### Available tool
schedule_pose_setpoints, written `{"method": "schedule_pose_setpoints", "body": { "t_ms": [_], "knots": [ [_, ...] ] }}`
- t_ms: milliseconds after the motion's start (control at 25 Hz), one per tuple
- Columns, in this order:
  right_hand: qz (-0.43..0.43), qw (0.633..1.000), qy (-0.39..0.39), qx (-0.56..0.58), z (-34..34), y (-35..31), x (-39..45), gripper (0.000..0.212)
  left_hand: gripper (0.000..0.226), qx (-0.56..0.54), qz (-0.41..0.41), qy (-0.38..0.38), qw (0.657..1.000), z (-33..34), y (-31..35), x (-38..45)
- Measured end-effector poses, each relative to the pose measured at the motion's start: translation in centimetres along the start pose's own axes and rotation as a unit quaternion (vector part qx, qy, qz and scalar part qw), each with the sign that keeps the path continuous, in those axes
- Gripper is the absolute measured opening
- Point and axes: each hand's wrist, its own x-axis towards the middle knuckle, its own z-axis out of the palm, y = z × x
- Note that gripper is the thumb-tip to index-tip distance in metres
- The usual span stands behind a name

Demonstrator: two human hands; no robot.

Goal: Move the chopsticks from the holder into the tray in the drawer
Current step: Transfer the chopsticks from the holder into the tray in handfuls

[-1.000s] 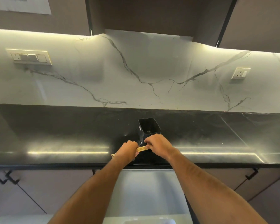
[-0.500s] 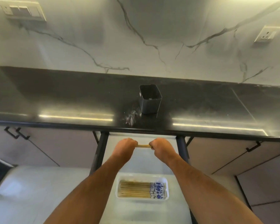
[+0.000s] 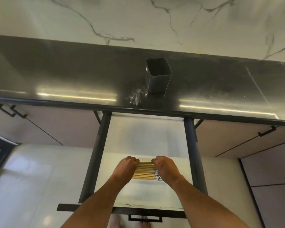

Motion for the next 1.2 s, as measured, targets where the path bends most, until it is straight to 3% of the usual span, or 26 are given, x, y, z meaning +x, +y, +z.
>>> {"method": "schedule_pose_setpoints", "body": {
  "t_ms": [400,800,1080,1200],
  "knots": [
    [0.028,0.998,-0.055,0.011,4.7,-0.4,-0.3,0.029,0.035,-0.045,-0.015,-0.048,0.998,4.6,0.1,-0.6],
    [0.033,0.998,-0.045,0.014,6.1,-0.3,0.3,0.04,0.041,-0.062,-0.062,-0.078,0.993,5.4,-0.6,0.0],
    [0.028,0.999,-0.024,0.027,6.4,-0.2,0.1,0.041,0.05,-0.112,-0.075,-0.014,0.991,6.0,-0.3,-0.2],
    [0.026,0.999,-0.029,0.023,6.4,0.0,0.3,0.043,0.037,-0.141,-0.088,-0.004,0.986,5.6,0.0,0.3]
  ]
}}
